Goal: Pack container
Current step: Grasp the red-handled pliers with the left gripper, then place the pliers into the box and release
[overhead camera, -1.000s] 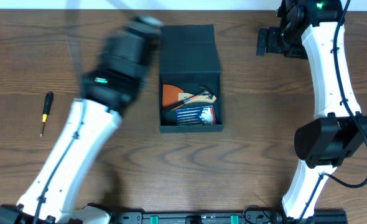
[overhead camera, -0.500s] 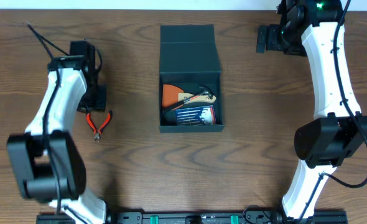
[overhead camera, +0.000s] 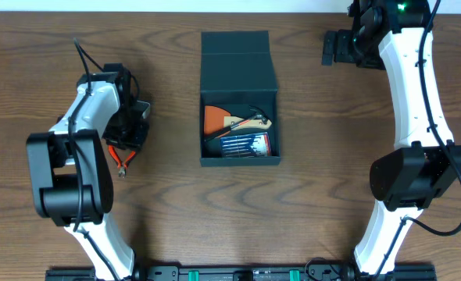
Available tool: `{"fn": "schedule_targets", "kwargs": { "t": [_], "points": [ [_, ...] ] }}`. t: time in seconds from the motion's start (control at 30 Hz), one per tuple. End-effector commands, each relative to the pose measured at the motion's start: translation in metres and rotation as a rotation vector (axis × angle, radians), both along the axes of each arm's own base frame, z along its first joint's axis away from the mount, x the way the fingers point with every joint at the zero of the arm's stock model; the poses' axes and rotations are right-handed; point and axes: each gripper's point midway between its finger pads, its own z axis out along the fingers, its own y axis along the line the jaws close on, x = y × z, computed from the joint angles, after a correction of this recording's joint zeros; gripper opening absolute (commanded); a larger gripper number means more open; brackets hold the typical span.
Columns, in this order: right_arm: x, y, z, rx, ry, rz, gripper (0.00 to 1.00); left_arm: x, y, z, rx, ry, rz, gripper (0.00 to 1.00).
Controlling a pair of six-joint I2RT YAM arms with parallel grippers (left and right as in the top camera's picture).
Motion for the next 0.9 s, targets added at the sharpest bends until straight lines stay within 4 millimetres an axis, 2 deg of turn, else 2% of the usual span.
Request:
{"fn": "schedule_targets", "kwargs": {
  "t": [0.0,0.17,0.4,0.47,0.53,0.6,0.63,0.73,0.87],
  "points": [
    [0.001,-0.001,0.004,0.002,-0.013,-0.014,0.99,-0.007,-0.005,-0.012,-0.033,0.043,-0.032,0.42],
    [0.000,-0.001,0.004,0.002,-0.013,-0.014,0.99,-0.010,-0.009,-0.019,-0.055,0.058,-0.017,0.46],
    [0.000,-0.001,0.004,-0.001,-0.012,-0.006,0.99,-0.014,-0.010,-0.035,-0.061,0.064,-0.017,0.45],
    [0.000,-0.002,0.004,-0.012,-0.013,-0.007,0.99,-0.014,-0.011,-0.037,-0.062,0.065,-0.017,0.36],
    [0.000,-0.004,0.004,-0.024,-0.013,-0.007,0.99,-0.014,-0.011,-0.038,-0.061,0.065,-0.017,0.20],
    [0.000,-0.005,0.004,-0.028,-0.013,-0.008,0.99,-0.014,-0.011,-0.037,-0.061,0.062,-0.017,0.08],
    [0.001,-0.005,0.005,-0.028,-0.014,-0.008,0.99,-0.013,-0.011,-0.036,-0.061,0.059,-0.017,0.05],
    [0.001,-0.005,0.005,-0.028,-0.014,-0.009,0.99,-0.008,-0.010,-0.029,-0.059,0.040,-0.018,0.06],
    [0.001,-0.005,0.005,-0.028,-0.014,-0.008,0.99,0.007,-0.012,0.005,-0.056,-0.010,-0.027,0.06]
  ]
}}
